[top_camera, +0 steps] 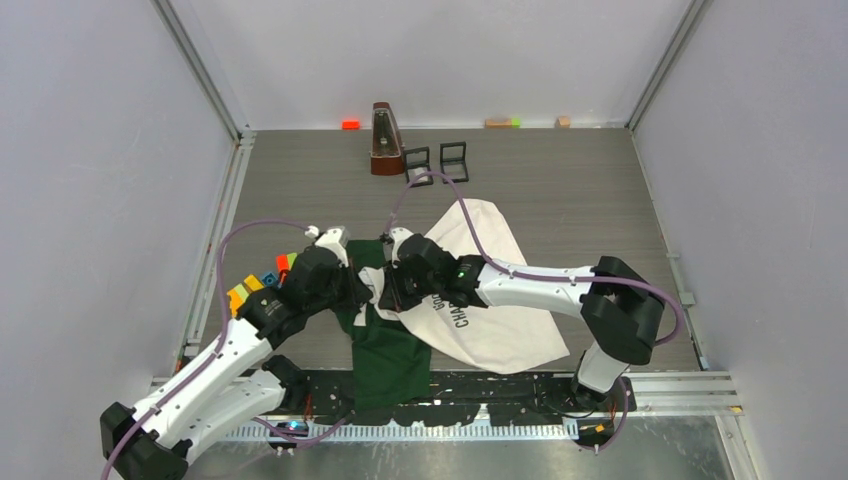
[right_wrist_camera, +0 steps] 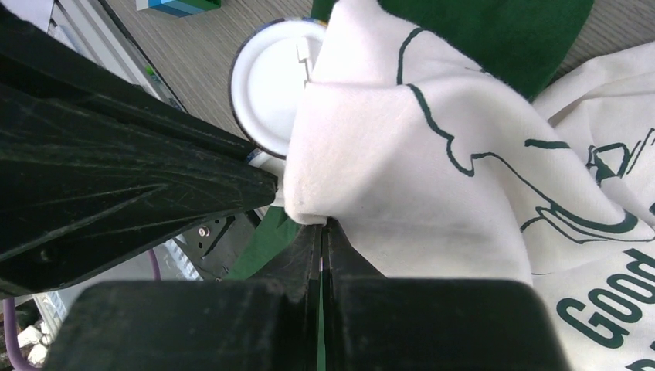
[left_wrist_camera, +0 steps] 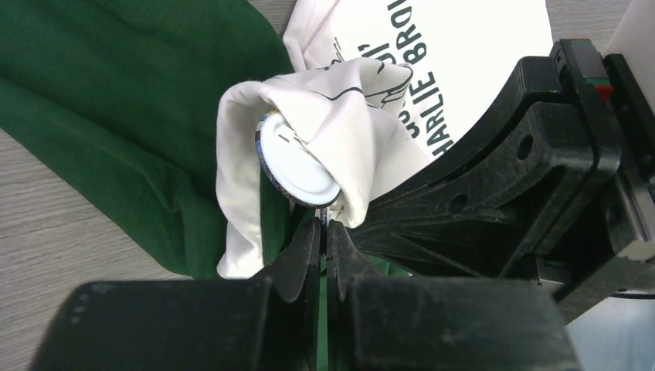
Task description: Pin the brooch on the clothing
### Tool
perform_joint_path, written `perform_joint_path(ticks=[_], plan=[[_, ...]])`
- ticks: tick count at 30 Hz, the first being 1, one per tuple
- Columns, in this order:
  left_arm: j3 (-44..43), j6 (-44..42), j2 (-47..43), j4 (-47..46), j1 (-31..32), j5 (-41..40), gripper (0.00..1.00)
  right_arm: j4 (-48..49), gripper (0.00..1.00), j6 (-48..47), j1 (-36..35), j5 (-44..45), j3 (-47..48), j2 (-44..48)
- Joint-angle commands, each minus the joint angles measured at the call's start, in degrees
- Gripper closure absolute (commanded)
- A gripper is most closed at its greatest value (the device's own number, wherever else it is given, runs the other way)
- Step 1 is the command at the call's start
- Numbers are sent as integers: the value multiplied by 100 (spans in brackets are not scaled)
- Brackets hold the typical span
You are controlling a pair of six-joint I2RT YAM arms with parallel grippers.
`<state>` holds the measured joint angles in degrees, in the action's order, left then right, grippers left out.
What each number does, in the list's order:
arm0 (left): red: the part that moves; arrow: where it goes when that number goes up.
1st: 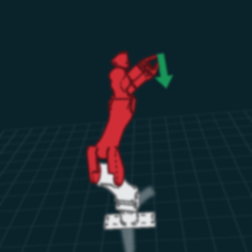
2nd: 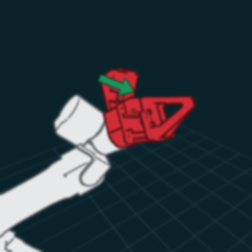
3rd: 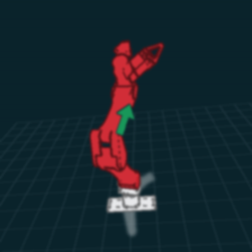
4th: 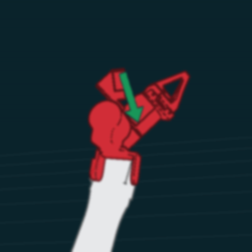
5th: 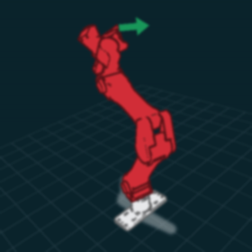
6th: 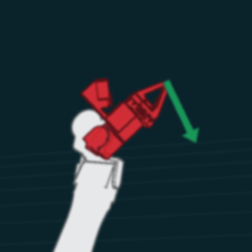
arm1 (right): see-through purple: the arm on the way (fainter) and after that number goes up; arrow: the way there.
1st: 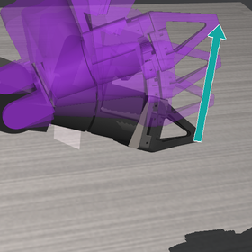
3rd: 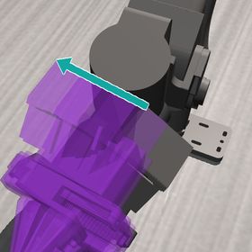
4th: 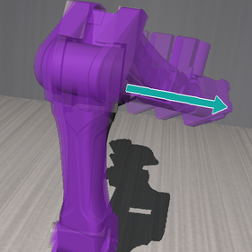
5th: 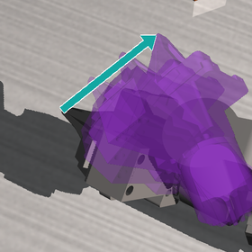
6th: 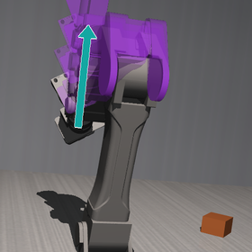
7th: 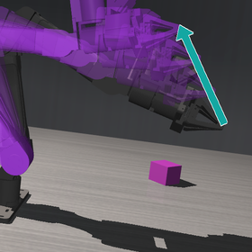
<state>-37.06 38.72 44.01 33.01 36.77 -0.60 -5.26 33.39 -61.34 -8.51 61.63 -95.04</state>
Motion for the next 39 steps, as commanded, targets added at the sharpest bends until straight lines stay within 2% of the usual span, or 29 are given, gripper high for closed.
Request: perform_joint_path(ticks=[1, 39], plan=[[76, 141, -254, -457, 31, 7, 100, 1, 99, 106, -36, 29, 216, -135], [438, 574, -667, -1256, 19, 430, 100, 146, 99, 289, -36, -569, 210, -497]])
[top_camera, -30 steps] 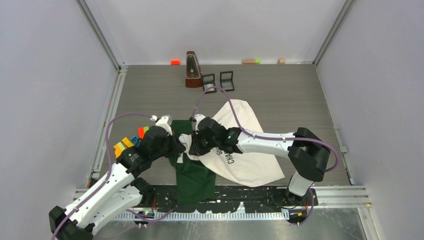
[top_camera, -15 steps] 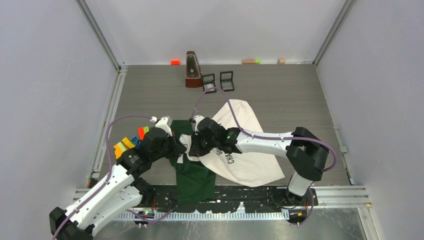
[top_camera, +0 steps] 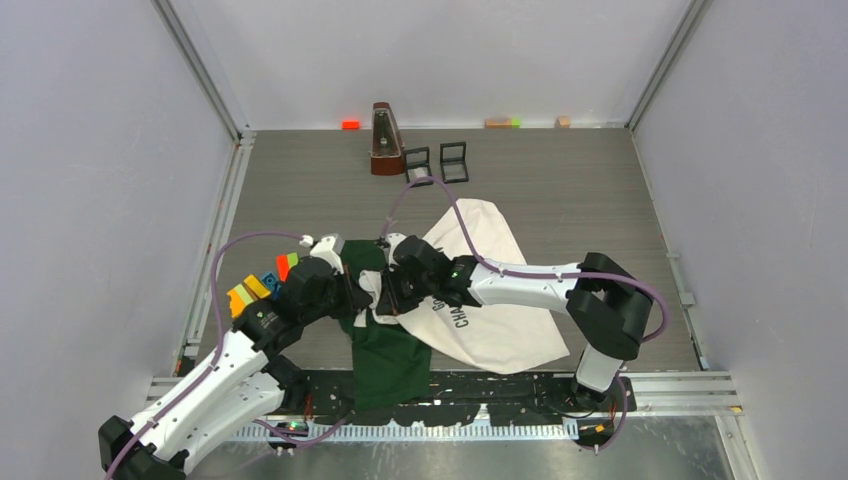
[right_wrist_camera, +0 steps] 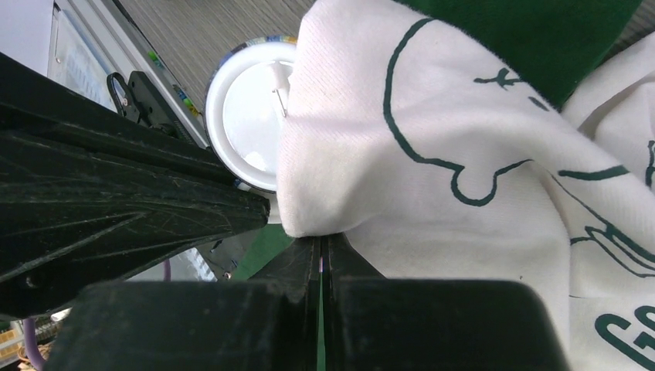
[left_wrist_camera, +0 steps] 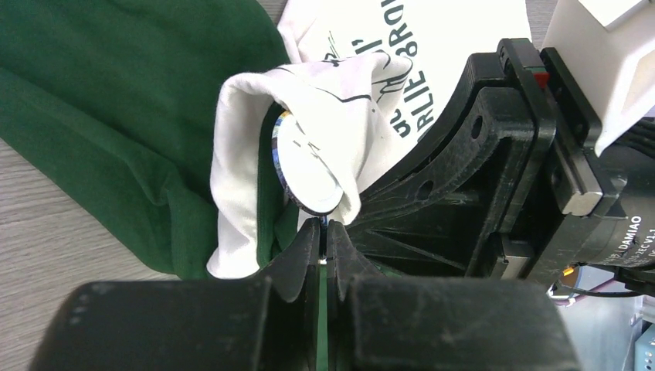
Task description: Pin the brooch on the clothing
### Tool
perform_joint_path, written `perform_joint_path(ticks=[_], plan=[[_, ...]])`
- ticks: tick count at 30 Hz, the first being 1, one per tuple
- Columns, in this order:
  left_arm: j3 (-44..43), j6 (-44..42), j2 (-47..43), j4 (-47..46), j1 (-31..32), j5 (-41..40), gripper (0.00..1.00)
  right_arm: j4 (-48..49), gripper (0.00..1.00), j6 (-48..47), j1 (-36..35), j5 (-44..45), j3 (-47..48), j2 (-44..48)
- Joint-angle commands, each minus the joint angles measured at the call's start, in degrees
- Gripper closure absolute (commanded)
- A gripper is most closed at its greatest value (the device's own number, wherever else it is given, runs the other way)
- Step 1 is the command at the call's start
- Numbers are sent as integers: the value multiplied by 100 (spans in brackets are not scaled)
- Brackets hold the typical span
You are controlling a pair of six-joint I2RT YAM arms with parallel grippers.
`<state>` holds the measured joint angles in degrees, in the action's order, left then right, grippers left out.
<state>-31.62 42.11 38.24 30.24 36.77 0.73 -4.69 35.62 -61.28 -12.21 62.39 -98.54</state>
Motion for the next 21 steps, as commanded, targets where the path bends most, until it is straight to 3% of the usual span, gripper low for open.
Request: perform_joint_path(ticks=[1, 15, 21], plan=[[-96, 241, -96, -1009, 19, 316, 100, 93, 100, 63, -42, -213, 133, -157], [-13, 263, -247, -1221, 16, 393, 100, 199, 100, 253, -6, -364, 100, -269], [-25, 214, -276, -892, 14, 218, 100, 183, 97, 220, 6, -298, 50, 163]])
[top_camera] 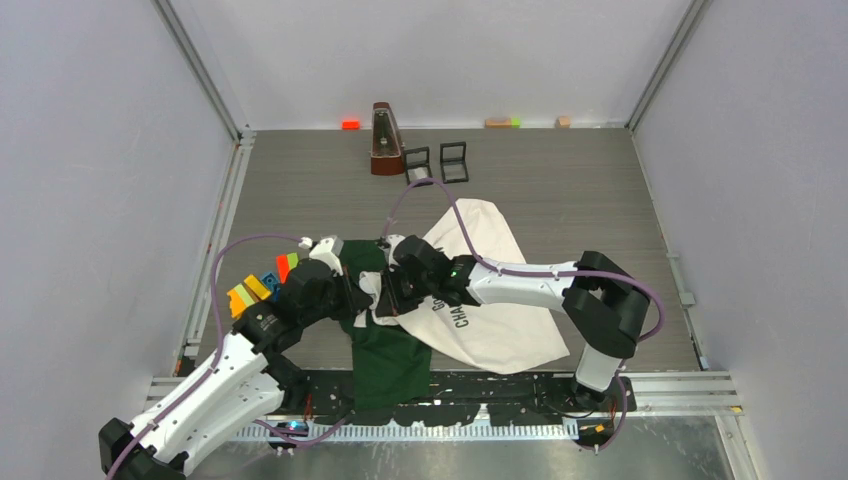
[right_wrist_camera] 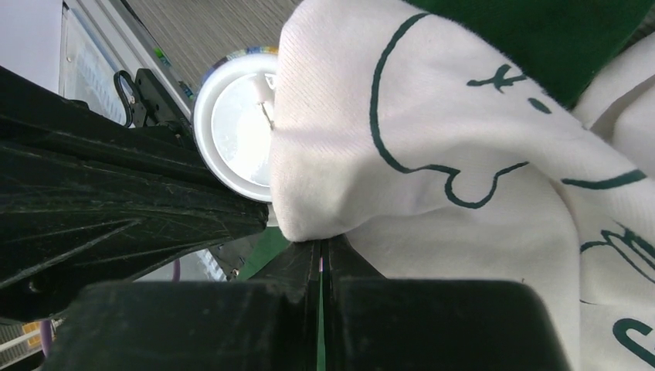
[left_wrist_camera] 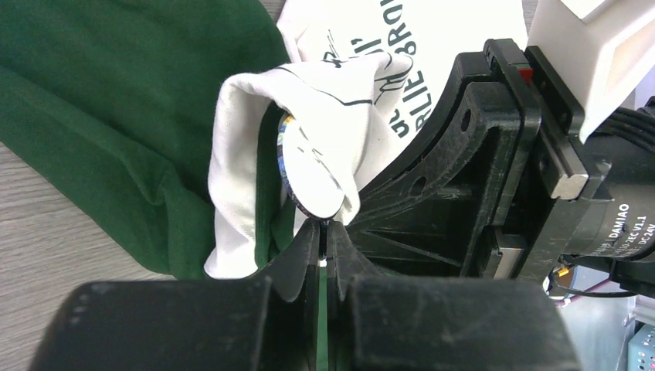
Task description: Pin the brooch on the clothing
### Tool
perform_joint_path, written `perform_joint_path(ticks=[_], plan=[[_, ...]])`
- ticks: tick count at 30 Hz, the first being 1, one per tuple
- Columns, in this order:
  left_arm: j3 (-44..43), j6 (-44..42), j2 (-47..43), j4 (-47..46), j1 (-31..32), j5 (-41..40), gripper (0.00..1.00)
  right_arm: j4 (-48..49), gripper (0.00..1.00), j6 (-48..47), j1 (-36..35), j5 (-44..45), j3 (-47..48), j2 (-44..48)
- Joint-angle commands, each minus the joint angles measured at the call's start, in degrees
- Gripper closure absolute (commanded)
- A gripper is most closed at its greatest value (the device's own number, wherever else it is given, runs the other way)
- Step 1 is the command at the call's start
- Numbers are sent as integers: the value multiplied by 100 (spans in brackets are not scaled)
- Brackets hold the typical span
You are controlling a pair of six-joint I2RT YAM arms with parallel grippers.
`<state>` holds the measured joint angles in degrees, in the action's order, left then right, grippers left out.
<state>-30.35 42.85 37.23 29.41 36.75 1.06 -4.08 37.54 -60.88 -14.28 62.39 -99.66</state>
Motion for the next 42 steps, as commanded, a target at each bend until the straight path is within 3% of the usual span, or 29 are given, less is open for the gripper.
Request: perform_joint_path(ticks=[1, 9, 15, 33, 35, 38, 41, 42], plan=[[-166, 121, -210, -719, 12, 103, 100, 59, 91, -9, -36, -46, 47, 352], [-100, 180, -319, -611, -1, 123, 100, -527, 50, -530, -1, 236, -36, 1403], [-86, 257, -380, -683, -4, 162, 100, -344, 45, -851, 34, 398, -351, 1713], [-33, 364, -493, -666, -13, 219, 100, 381, 55, -722, 32, 762, -355, 1242], [-16, 357, -525, -674, -10, 232, 100, 375, 59, -717, 33, 807, -318, 1194], [11, 313, -558, -705, -7, 267, 100, 289, 75, -690, 37, 910, -270, 1124], [70, 286, -627, -791, -10, 281, 100, 188, 96, -620, 41, 928, -226, 1080], [91, 290, -657, -814, -11, 266, 100, 175, 98, -596, 48, 915, -223, 1056]])
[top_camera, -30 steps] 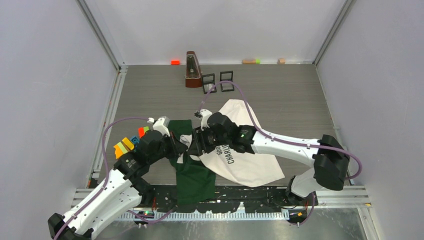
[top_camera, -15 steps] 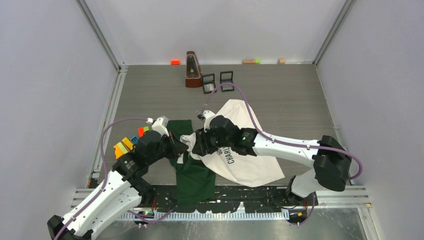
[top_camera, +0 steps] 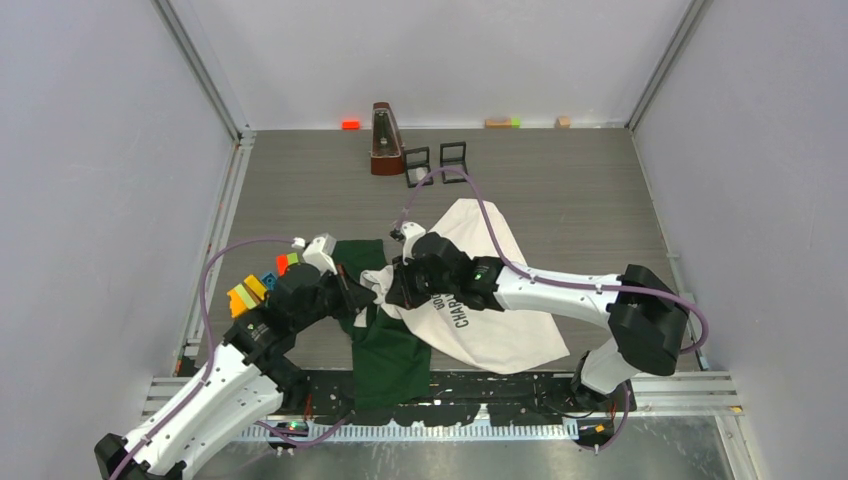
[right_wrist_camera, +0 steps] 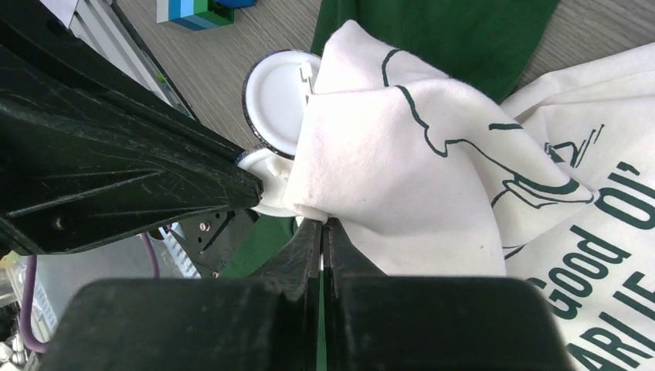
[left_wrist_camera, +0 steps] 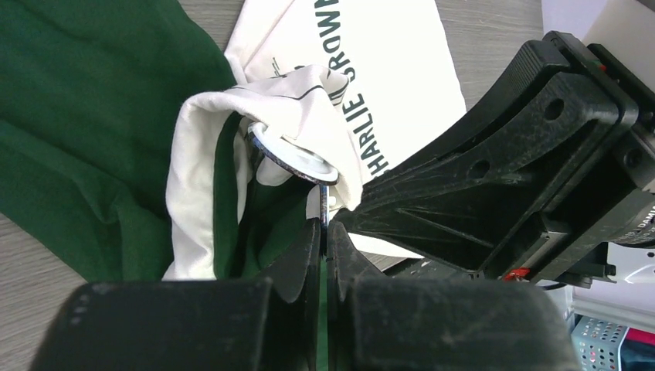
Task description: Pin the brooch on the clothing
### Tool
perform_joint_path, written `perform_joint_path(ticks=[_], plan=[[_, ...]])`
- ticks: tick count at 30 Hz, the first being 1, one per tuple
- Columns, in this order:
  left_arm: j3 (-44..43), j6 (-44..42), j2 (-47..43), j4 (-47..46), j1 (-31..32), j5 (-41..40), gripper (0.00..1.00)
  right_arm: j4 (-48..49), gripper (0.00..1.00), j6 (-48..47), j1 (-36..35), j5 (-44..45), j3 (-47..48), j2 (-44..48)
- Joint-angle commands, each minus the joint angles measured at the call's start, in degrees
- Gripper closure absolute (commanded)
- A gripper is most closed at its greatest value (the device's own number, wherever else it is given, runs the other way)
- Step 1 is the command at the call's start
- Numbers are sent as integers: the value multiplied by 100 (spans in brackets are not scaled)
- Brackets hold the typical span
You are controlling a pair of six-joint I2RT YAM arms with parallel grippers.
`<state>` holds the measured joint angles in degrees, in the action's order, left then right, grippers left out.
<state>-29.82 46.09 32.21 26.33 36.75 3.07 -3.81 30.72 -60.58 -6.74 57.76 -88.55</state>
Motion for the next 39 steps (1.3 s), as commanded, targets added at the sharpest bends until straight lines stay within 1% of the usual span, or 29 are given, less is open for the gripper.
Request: perform_joint_path(ticks=[1, 7, 12, 23, 39], plan=[[72, -30, -191, -544, -11, 55, 100, 123, 99, 137, 14, 126, 255, -64], [271, 22, -475, -851, -12, 41, 100, 67, 99, 404, 11, -208, 276, -264], [323, 15, -642, -914, -16, 16, 100, 118, 100, 553, 18, -437, 262, -359], [398, 23, -498, -1215, -10, 168, 100, 179, 99, 714, 31, -920, 390, -530], [490, 41, -629, -1346, -12, 192, 100, 104, 99, 910, 29, -1205, 473, -824]])
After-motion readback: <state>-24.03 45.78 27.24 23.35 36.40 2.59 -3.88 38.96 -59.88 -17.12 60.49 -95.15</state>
